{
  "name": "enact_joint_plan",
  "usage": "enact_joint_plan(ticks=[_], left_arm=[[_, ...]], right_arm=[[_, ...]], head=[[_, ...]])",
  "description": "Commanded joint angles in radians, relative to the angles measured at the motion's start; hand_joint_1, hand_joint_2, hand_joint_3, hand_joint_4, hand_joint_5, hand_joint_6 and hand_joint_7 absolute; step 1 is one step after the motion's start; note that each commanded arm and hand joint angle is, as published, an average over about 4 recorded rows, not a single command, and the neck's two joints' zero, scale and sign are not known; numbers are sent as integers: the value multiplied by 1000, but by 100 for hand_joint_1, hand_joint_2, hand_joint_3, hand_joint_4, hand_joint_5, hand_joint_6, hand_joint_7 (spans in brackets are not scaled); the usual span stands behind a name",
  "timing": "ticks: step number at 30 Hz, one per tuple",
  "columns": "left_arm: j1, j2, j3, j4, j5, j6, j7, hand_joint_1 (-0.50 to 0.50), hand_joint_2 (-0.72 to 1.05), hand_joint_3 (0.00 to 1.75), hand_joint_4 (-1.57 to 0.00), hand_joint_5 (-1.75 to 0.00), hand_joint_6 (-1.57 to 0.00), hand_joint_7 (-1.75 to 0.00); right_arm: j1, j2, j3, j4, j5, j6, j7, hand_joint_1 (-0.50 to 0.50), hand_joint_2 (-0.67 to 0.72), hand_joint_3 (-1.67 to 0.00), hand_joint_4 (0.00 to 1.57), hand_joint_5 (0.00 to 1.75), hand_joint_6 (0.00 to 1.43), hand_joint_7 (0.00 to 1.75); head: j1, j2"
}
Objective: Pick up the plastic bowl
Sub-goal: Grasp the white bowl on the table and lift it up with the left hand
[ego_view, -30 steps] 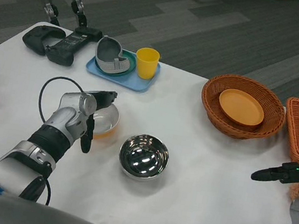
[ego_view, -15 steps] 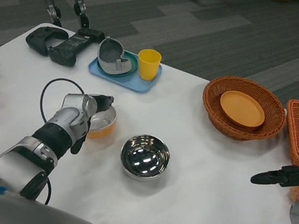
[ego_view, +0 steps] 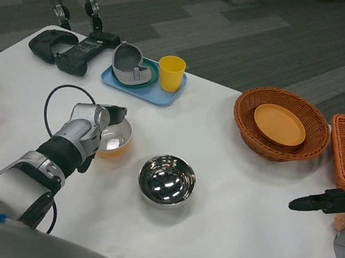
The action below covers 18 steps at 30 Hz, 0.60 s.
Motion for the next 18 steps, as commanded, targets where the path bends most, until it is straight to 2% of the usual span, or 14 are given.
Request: enact_joint_plan(ticks=[1, 10, 15, 18], left_arm=[[-4, 15, -3, -27, 4, 12, -14, -50, -55, 0, 0, 0, 0, 0], [0, 28, -10, -100, -11, 37, -24, -50, -55, 0, 0, 0, 0, 0], [-15, 36, -15, -95, -12, 44, -24, -50, -55, 0, 0, -10, 0, 0], [-32, 39, -14, -68, -12, 44, -22, -50, -55, 0, 0, -10, 0, 0]], right_arm=[[7, -12, 1, 1, 6, -14, -1, -46, 72, 0, 0, 0, 0, 0], [6, -12, 2, 7, 8, -14, -2, -46, 72, 0, 0, 0, 0, 0], [5, -12, 2, 10, 8, -14, -1, -46, 72, 0, 0, 0, 0, 0], [4, -12, 2, 11, 8, -14, -2, -46, 72, 0, 0, 0, 0, 0]], head=[[3, -2], [8, -3], [14, -5], [15, -6]])
